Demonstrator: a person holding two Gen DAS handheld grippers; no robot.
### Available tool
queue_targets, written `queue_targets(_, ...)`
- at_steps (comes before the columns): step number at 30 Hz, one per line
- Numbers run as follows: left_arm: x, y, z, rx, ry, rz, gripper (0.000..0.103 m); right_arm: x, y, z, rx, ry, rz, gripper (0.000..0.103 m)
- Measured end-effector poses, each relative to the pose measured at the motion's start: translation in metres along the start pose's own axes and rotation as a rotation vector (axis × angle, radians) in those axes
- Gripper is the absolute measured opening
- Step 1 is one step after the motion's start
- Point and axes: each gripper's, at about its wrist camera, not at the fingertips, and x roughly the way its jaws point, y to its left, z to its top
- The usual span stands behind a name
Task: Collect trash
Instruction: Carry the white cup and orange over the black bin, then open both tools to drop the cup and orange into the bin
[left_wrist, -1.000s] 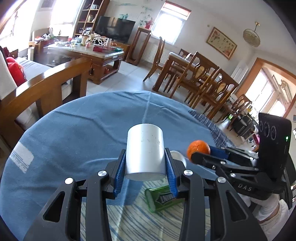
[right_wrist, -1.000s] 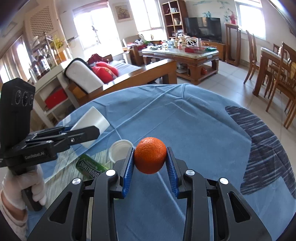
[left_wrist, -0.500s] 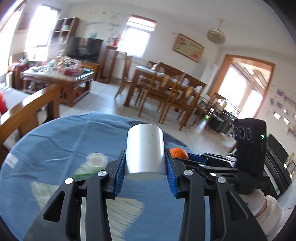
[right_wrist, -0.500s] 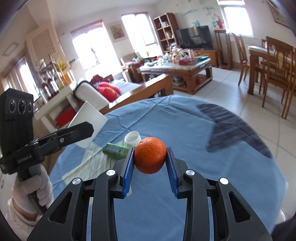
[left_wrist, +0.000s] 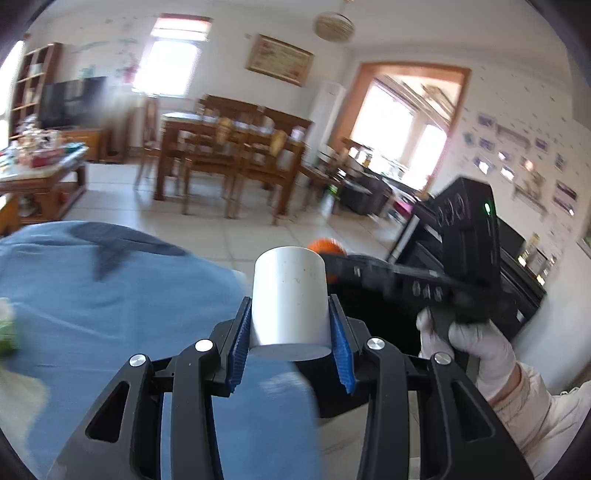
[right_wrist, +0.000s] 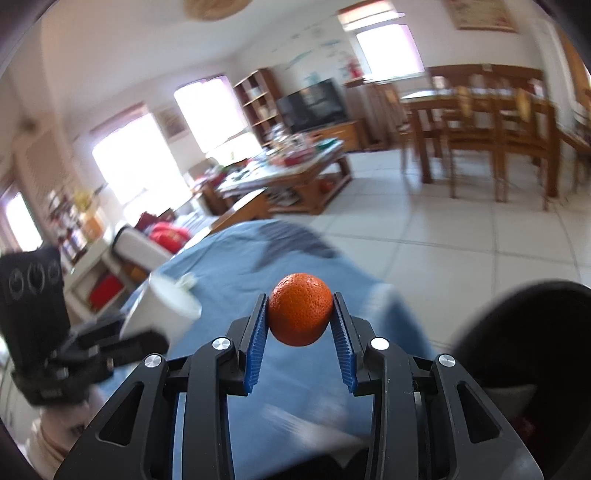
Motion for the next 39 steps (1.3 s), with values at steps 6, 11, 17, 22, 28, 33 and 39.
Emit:
queue_targets(6,0.069,-0.052,-0.009,0.054,0.086,-0.109,0.039,-0.054,-0.089,-0.017,0.151,-0.063,-0.073,0.034)
queue_targets(11,0.117,-0.083,-0.018,0.103,0.161,-0.167,0.039,-0.085,-0.150,-0.036,0.269,-0.089,-0.099,0.034)
queue_targets(17,0.160,-0.095,-0.029,0.127,0.241,-0.177,0.039,-0.105,-0.196,-0.055,0.380,-0.106,-0.086,0.034)
queue_targets(22,0.173,-0.097,-0.036,0.135,0.269,-0.165,0.039,-0.112,-0.197,-0.059,0.357,-0.102,-0.102,0.034)
queue_targets(28,0.180,-0.103,-0.039,0.154,0.281,-0.152,0.039,-0.105,-0.183,-0.053,0.354,-0.096,-0.106,0.034)
queue_targets(33,0.180,-0.110,-0.042,0.165,0.287,-0.143,0.040,-0.100,-0.183,-0.047,0.359,-0.082,-0.101,0.034)
queue_targets(39,0.178,-0.116,-0.043,0.187,0.290,-0.127,0.052,-0.097,-0.185,-0.037,0.364,-0.084,-0.107,0.053)
